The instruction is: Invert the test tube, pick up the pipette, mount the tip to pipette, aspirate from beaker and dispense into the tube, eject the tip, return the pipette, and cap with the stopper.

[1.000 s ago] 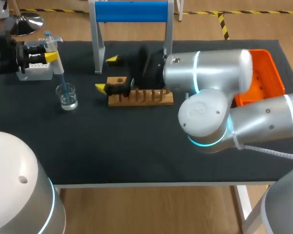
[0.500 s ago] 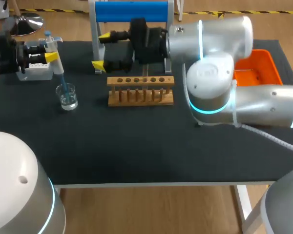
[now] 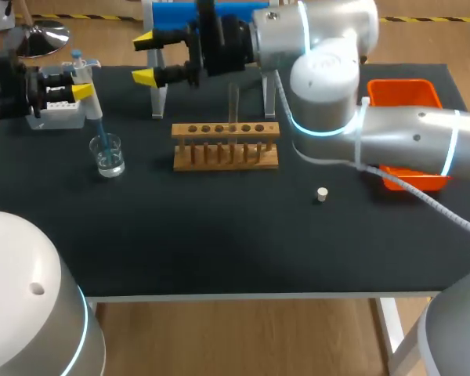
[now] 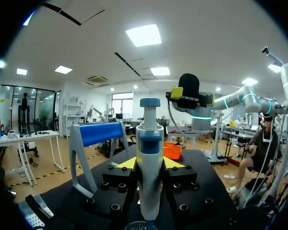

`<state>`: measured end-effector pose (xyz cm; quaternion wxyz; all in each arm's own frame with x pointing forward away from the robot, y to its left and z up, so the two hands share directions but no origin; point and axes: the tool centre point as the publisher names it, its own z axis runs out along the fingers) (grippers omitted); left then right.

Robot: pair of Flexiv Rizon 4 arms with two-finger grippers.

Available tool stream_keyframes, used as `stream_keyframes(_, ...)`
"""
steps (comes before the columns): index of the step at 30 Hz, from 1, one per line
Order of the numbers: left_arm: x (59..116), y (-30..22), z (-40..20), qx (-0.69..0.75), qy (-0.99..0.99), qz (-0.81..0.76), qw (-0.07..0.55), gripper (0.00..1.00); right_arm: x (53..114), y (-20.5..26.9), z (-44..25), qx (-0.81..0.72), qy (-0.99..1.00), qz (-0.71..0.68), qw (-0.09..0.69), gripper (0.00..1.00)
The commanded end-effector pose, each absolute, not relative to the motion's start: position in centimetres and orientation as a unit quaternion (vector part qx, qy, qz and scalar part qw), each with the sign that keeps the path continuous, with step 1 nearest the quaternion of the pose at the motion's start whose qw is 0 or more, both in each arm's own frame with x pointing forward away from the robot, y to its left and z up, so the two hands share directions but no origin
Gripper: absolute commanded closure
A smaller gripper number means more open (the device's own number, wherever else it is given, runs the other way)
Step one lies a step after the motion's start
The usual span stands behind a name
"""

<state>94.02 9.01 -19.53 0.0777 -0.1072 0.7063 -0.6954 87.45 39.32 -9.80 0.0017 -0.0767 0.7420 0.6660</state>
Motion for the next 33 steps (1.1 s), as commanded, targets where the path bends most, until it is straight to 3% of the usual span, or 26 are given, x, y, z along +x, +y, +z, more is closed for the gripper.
stream_keyframes(1,94.1,9.1,-19.6,-0.105,0.706,-0.696,0.077,1.0,88.5,40.7,-9.5,-0.089,0.741,0.665,-0.027,0.98)
stream_keyframes(33,94.1,9.1,-19.6,-0.105,0.706,-0.696,0.077,1.0,91.3,47.9,-9.5,-0.067,0.706,0.702,-0.065,1.0)
